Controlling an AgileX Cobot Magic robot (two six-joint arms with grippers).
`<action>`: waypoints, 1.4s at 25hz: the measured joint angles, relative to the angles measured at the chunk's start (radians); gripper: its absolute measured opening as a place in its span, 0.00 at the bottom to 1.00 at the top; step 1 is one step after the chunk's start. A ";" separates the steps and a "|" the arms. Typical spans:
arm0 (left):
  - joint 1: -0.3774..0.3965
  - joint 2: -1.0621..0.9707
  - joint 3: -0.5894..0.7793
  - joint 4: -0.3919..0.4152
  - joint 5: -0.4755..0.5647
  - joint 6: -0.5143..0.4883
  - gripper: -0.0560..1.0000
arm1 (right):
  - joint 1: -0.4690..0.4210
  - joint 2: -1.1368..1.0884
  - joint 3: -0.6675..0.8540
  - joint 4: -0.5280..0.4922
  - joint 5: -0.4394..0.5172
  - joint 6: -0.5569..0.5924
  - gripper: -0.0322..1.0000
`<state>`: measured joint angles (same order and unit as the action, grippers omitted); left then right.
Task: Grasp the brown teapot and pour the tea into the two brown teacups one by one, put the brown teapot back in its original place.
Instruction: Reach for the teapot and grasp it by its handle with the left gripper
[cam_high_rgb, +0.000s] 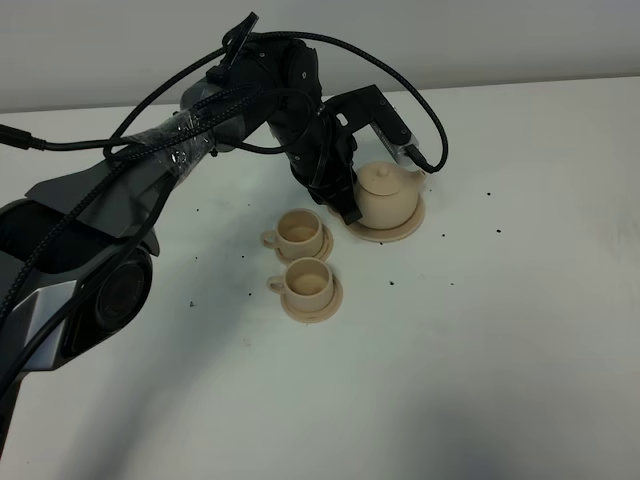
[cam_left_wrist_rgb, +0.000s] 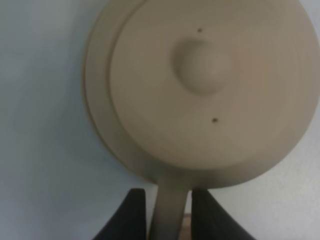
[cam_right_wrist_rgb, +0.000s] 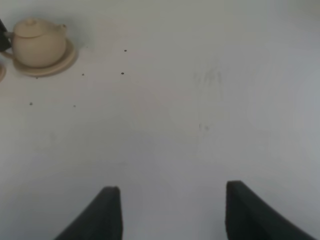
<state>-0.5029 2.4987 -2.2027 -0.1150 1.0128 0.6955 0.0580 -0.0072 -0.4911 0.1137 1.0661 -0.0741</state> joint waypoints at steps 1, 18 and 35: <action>0.000 0.000 0.000 -0.002 0.000 0.000 0.28 | 0.000 0.000 0.000 0.000 0.000 0.000 0.50; 0.000 0.007 0.000 -0.011 -0.014 0.049 0.20 | 0.000 0.000 0.000 0.000 0.000 0.000 0.50; 0.031 0.007 -0.003 -0.065 -0.035 0.168 0.20 | 0.000 0.000 0.000 0.000 0.000 0.000 0.50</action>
<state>-0.4716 2.5052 -2.2061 -0.1797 0.9776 0.8634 0.0580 -0.0072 -0.4911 0.1140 1.0661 -0.0741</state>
